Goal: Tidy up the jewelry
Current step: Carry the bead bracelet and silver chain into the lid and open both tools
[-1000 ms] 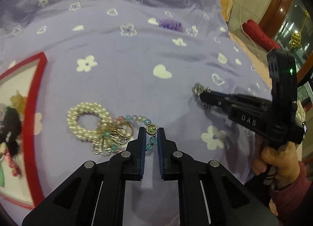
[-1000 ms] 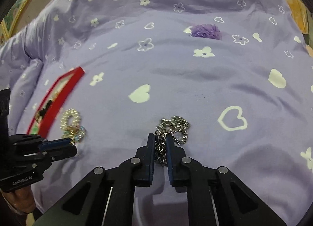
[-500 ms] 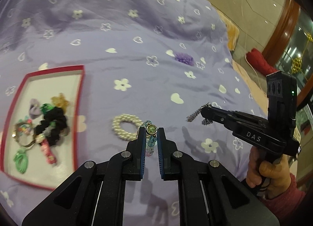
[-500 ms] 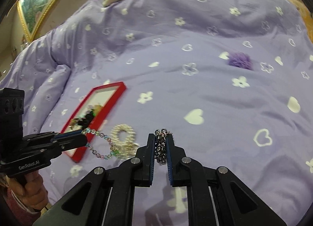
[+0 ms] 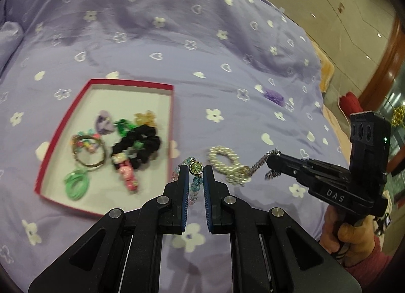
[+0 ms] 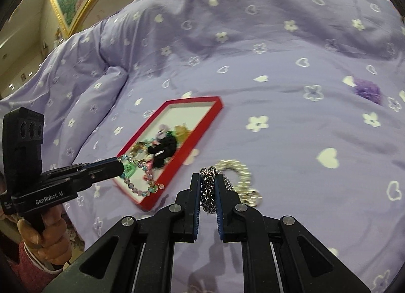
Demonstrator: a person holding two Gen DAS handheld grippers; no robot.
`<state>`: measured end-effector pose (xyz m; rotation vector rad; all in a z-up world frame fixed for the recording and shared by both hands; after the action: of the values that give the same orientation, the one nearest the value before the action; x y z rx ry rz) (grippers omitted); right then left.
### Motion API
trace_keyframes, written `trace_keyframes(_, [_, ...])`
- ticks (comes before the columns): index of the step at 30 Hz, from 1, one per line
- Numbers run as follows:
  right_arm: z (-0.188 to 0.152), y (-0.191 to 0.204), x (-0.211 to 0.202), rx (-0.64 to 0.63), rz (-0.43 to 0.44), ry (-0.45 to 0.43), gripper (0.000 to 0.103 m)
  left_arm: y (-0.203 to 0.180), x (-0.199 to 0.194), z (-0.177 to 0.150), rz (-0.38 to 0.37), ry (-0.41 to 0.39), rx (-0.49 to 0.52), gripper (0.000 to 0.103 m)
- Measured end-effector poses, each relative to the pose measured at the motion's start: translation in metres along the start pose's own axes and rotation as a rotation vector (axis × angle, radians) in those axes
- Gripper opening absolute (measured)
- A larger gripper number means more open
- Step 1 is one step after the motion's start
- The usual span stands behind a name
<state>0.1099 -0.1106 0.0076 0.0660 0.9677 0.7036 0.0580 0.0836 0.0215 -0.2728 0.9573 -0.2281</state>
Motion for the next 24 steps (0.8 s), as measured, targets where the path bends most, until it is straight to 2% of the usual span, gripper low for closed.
trace_keyframes(16, [0.019,0.07,0.041,-0.102,0.1,0.046,0.01,0.067,-0.021,-0.001,0.066,-0.047,-0.106,0.009])
trace_keyframes(24, [0.025,0.095,0.068,-0.138,0.128,0.082,0.01,0.097,-0.017,-0.001,0.095,-0.038,-0.144,0.01])
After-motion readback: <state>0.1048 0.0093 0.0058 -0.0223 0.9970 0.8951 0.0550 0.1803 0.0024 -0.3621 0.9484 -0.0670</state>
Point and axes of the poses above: each gripper's, at about its wrist camera, not at the fingertips, and x roughly the way its jaws point, y to its left, z to its top, the point moved 2 cm from there along x, roughly the way its jaws point, and after that the axes turned 7 degrees about y, right-handed, at the moved point
